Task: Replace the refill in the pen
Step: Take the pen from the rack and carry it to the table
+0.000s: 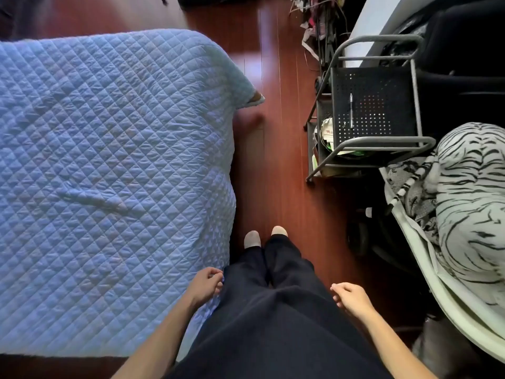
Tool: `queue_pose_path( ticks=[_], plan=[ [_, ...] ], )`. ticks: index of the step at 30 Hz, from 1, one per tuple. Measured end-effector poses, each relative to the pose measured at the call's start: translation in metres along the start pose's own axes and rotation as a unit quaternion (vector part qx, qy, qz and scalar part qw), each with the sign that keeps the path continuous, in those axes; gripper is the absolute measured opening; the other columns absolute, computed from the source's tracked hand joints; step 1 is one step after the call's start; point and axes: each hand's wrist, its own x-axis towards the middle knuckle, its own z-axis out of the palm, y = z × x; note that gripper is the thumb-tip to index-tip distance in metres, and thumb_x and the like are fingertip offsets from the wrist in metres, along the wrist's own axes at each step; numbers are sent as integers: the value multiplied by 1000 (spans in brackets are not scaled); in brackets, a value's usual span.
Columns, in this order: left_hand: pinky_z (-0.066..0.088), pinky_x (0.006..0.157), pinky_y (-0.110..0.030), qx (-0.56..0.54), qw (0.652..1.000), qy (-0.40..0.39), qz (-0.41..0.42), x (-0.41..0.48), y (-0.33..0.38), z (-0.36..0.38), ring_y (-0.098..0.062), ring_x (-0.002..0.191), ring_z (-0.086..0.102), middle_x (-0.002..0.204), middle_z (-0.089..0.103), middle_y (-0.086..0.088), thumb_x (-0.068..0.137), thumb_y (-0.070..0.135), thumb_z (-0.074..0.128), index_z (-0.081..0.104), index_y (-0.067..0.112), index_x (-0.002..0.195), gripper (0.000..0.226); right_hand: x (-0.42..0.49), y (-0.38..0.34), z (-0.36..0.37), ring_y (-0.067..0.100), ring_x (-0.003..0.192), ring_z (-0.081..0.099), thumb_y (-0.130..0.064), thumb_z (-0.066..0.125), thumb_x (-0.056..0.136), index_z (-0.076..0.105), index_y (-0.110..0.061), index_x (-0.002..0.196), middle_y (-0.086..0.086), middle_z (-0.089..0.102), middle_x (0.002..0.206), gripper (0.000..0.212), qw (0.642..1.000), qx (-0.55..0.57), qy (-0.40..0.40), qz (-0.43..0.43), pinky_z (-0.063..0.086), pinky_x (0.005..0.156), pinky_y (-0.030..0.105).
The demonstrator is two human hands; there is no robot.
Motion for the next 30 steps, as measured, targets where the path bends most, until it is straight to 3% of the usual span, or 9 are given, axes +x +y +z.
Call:
queue_pose_path(
  ticks=[7, 11, 16, 19, 21, 24, 26, 30],
  plan=[
    [36, 43, -16, 21, 999, 41, -27, 0, 10, -8, -16, 55, 43, 70, 51, -12, 106, 4, 44, 56, -5, 110, 15, 28, -73, -24, 22, 67, 66, -20, 65, 104, 78, -11, 85, 5, 74, 75, 24, 998, -34, 12, -53, 52, 77, 35],
    [36, 51, -23, 84, 995, 43, -29, 4, 11, -12, -17, 58, 46, 73, 55, -10, 106, 6, 46, 60, -7, 114, 21, 43, -139, -37, 22, 69, 65, -18, 65, 104, 78, -9, 90, 6, 74, 75, 21, 993, -16, 28, -111, 54, 78, 36],
    [40, 60, -19, 121, 991, 54, -34, 19, 28, -29, -18, 78, 56, 84, 65, -7, 101, 9, 55, 67, 10, 88, 18, 59, -222, -52, 18, 67, 65, -22, 66, 102, 76, -19, 86, 2, 74, 75, 19, 986, 7, 43, -162, 52, 72, 32],
    [33, 53, -17, 143, 988, 43, -34, 38, 55, -48, -7, 60, 45, 67, 53, 4, 100, 10, 57, 58, 21, 68, 34, 67, -253, -58, 18, 69, 66, -23, 65, 103, 76, -20, 89, 3, 75, 78, 19, 985, 12, 51, -162, 52, 72, 31],
    [31, 51, -15, 161, 986, 43, -22, 55, 83, -62, -4, 57, 41, 63, 50, 6, 100, 7, 56, 55, 21, 64, 38, 71, -264, -61, 19, 70, 66, -22, 65, 103, 77, -18, 91, 5, 75, 79, 18, 988, 19, 54, -141, 52, 74, 32],
    [34, 52, -17, 195, 980, 30, 9, 79, 139, -79, -10, 59, 47, 64, 56, 0, 100, 5, 53, 57, 18, 66, 37, 76, -265, -65, 20, 65, 65, -17, 66, 102, 77, -17, 86, 5, 74, 75, 20, 992, 21, 59, -106, 50, 74, 33],
    [34, 43, -14, 180, 983, 11, 34, 95, 182, -87, -13, 52, 45, 62, 52, -4, 104, 0, 47, 53, 15, 67, 40, 79, -262, -67, 21, 65, 65, -15, 66, 102, 77, -12, 87, 7, 74, 76, 20, 995, 14, 57, -80, 50, 75, 33],
    [39, 36, -10, 160, 983, 29, 83, 120, 276, -99, -15, 55, 49, 73, 55, -11, 106, 5, 45, 58, 3, 100, 14, 83, -251, -74, 28, 84, 70, -11, 68, 102, 80, -5, 90, 14, 77, 88, 18, 998, 4, 52, -20, 48, 77, 34]
  ],
)
